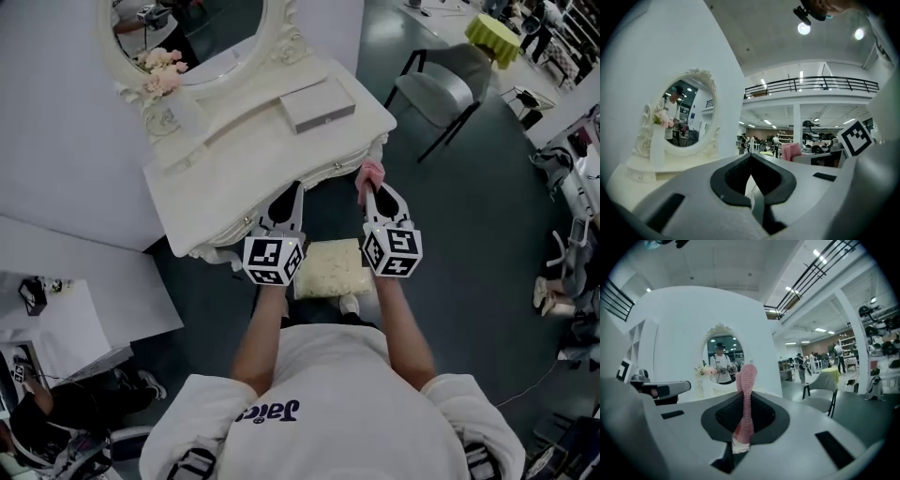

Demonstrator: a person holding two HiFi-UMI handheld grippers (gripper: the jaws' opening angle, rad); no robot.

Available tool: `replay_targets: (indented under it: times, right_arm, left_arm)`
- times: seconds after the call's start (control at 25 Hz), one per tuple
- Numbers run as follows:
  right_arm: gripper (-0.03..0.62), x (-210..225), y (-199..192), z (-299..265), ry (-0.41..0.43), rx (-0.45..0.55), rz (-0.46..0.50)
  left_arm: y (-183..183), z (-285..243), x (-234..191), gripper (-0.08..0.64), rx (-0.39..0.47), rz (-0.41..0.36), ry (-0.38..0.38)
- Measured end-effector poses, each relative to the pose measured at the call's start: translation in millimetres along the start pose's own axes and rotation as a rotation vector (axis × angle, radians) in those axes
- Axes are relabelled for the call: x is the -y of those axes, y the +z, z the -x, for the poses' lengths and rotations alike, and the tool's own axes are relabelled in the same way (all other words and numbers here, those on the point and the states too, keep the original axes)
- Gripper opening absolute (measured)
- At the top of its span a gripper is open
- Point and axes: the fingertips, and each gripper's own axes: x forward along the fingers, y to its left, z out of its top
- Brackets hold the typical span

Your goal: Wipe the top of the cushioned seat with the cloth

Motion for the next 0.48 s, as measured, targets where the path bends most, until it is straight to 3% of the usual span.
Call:
replay_targets:
  times: [0.2, 0.48]
  right_arm:
    - [0.025, -24, 45, -2, 0.033, 0.076, 0.034]
    - [0.025, -31, 57, -5, 0.045, 0.086, 0.095]
  left_arm:
    - [50, -4, 1, 0.014, 0.072, -0.099, -0.007]
    - [54, -9, 12, 0.014, 0.091, -0.093, -0.009]
